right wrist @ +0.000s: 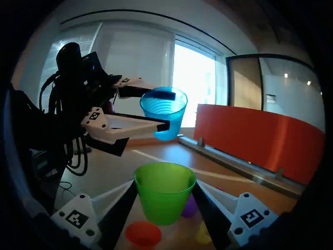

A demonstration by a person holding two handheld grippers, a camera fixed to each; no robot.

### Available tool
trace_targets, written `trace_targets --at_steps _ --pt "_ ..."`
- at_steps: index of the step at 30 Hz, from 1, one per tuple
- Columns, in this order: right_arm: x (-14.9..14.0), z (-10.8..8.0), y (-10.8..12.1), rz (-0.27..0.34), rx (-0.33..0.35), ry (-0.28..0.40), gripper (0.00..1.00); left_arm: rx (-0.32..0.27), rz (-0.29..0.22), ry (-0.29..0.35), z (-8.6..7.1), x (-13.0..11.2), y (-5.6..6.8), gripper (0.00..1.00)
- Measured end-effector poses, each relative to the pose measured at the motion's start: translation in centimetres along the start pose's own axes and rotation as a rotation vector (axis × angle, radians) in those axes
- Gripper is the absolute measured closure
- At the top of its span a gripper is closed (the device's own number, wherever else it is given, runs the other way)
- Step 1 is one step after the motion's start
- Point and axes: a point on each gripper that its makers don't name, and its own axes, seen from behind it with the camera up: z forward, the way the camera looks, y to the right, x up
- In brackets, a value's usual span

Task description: Pour water

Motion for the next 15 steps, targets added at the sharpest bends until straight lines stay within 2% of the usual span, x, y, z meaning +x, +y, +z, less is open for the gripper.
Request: trace_targets --at_steps 15 --pt "0.06 0.58 -0.14 -0.003 0.010 0.002 0.09 -0.003 0.127 -0.007 0.21 0.59 0.77 0.14"
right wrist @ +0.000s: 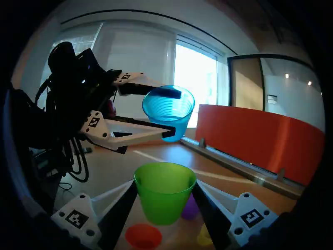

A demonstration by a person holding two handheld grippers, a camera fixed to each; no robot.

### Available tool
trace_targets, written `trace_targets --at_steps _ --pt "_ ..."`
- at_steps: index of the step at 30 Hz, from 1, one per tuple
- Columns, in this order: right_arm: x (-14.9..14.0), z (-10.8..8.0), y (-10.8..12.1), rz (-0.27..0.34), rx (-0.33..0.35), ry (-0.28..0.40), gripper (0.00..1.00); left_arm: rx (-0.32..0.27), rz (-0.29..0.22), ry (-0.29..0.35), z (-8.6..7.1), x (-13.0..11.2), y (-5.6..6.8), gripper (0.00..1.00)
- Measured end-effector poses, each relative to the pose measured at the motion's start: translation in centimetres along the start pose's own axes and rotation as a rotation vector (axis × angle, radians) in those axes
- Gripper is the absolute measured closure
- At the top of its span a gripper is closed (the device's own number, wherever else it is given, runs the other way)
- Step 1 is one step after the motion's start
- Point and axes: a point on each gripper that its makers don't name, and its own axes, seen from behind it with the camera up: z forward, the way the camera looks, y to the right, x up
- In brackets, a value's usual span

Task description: Pour water

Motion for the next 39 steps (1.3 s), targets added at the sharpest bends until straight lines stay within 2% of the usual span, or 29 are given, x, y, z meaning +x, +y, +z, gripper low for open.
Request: trace_targets --at_steps 21,32,39 --pt "0.2 0.0 0.1 0.002 0.002 0.003 0.09 0.010 0.146 0.003 1.4 0.1 0.0 0.14" --pt "0.3 0.2 0.3 0.002 -0.001 0.007 0.09 0.031 0.223 0.009 1.4 0.4 -0.4 0.14" --pt "0.4 0.2 0.4 0.001 -0.003 0.010 0.09 0.036 0.272 0.012 1.6 0.6 -0.2 0.14"
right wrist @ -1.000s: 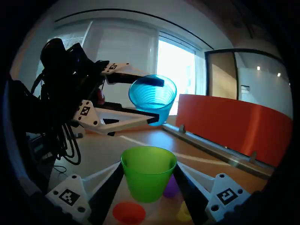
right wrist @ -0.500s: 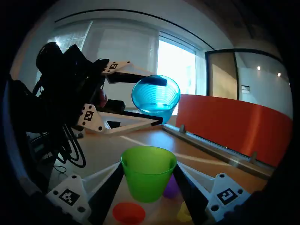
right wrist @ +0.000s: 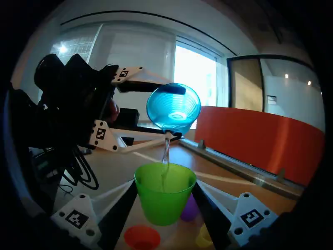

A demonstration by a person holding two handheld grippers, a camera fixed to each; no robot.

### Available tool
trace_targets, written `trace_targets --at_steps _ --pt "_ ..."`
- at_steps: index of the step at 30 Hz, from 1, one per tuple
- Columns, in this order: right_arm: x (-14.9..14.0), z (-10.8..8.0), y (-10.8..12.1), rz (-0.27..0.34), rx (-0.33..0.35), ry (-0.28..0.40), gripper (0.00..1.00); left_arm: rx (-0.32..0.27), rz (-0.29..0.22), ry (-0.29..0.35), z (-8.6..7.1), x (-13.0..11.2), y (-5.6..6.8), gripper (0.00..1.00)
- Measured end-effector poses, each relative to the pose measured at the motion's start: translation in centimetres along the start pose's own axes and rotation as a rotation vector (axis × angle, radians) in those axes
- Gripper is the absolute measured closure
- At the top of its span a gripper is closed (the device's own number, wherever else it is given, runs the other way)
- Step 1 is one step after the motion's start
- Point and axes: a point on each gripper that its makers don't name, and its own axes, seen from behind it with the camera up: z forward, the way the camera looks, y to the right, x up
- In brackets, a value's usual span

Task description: Pour water

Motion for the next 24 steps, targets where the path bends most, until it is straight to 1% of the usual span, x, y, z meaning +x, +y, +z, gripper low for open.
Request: trace_targets --at_steps 12,24 --pt "0.18 -0.08 -0.05 -0.004 -0.002 0.001 0.09 0.009 0.038 0.010 0.06 0.53 -0.26 0.14" --pt "0.36 0.01 -0.01 -0.007 -0.004 0.007 0.09 0.010 0.062 0.012 -0.06 0.76 -0.35 0.14"
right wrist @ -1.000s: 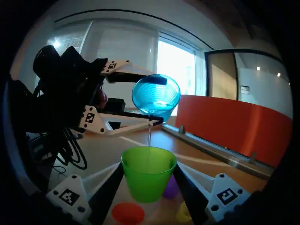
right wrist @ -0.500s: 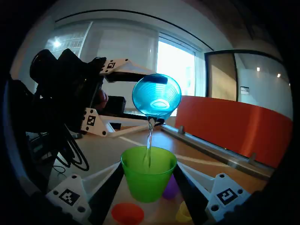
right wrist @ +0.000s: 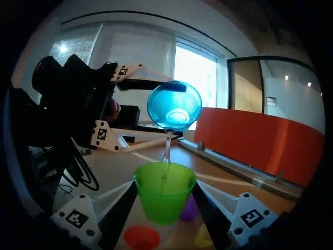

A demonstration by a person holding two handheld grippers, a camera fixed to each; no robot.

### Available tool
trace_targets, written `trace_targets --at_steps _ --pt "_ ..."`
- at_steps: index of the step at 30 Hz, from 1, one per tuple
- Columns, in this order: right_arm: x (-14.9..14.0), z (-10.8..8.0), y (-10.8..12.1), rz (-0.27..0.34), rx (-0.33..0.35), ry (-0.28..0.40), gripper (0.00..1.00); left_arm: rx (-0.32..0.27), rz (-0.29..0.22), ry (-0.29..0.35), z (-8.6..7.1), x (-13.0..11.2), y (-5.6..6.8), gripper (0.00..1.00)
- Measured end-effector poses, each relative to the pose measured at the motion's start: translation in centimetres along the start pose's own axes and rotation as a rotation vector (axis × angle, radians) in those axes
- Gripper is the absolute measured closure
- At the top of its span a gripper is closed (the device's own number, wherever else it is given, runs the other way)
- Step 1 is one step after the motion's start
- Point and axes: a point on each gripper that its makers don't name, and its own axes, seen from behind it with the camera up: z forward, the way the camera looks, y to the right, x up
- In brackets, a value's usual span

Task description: Pour water

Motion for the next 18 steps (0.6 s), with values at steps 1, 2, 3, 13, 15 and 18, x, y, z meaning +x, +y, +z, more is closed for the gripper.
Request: trace_targets --at_steps 1,2,3,13,15,18 --pt "0.00 0.00 0.01 0.000 0.000 0.000 0.09 0.000 0.002 0.000 -0.01 0.03 0.01 0.14" --pt "0.01 0.00 0.02 0.001 -0.001 0.000 0.09 0.000 0.005 0.001 -0.03 0.06 0.02 0.14" --pt "0.01 0.00 0.03 0.001 -0.001 0.001 0.09 -0.001 0.007 0.001 -0.04 0.09 0.03 0.14" --pt "0.09 -0.01 0.15 0.000 -0.003 0.005 0.09 -0.007 0.037 0.006 -0.25 0.45 0.32 0.14" --pt "0.10 -0.05 0.18 0.001 -0.004 0.006 0.09 -0.007 0.043 0.007 -0.31 0.57 0.32 0.14" --pt "0.15 -0.11 0.20 -0.001 -0.005 0.006 0.09 -0.007 0.055 0.010 -0.42 0.78 0.32 0.14"
